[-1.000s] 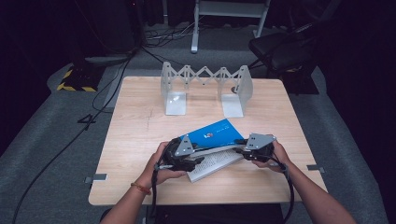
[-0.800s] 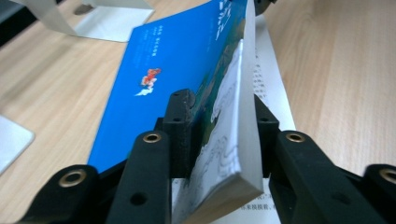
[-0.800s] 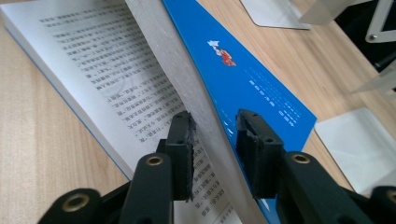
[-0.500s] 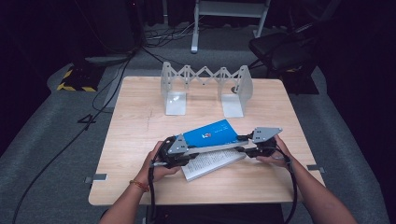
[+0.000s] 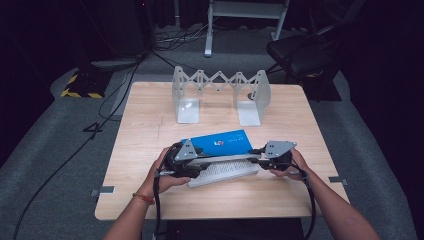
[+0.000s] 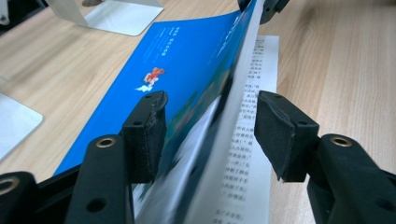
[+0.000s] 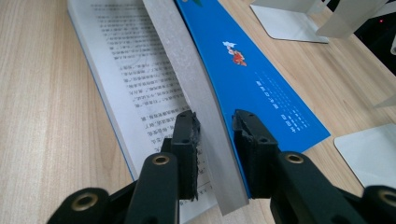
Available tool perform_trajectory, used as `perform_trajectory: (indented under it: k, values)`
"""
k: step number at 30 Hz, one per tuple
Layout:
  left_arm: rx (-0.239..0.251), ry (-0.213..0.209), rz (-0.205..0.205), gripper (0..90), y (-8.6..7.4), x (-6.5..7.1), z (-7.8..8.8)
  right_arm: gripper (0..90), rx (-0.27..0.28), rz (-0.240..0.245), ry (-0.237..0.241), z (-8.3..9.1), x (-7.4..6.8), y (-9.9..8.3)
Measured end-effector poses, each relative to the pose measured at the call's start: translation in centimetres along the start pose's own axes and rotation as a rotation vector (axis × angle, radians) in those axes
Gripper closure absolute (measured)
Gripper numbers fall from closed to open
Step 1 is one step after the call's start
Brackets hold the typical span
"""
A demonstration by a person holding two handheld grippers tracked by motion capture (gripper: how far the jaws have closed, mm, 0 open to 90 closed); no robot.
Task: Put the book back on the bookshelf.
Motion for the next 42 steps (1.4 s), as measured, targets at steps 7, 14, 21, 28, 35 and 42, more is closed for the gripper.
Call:
perform_trajectory:
  k: [7, 14, 21, 28, 35, 42]
  values:
    - [-0.021, 0.005, -0.028, 58.4, 0.3, 0.2, -0.4, 71.8, -0.028, 0.034, -0.008, 0.0, -0.3, 0.7]
    - [-0.065, -0.011, -0.018, 63.6, -0.9, -0.1, -0.7, 71.3, -0.044, 0.056, 0.007, -0.2, -0.1, 1.1]
    - [-0.098, 0.040, -0.071, 65.9, -1.0, -0.1, -1.3, 71.1, -0.051, 0.050, 0.016, -0.2, 0.2, 1.3]
    - [-0.046, -0.008, -0.037, 71.1, -1.6, -0.8, -1.0, 59.5, -0.017, 0.025, -0.004, -0.2, 0.9, 1.2]
    - [-0.005, -0.036, 0.005, 70.7, -2.5, -2.0, -0.2, 66.0, 0.045, -0.003, 0.033, -1.0, 2.1, 0.1]
    - [-0.014, -0.007, 0.016, 63.0, -2.1, -2.1, 0.4, 71.9, 0.044, 0.057, 0.013, -0.8, 1.4, 1.0]
Point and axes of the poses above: each handheld gripper's, and its own axes: z roughly backward along the jaws, y roughly out of its top, x roughly to its right, the point moved 4 cm from there along -z, roughly forward along the jaws, and after that the axes turned 7 degrees about -y, right-handed, at the moved point
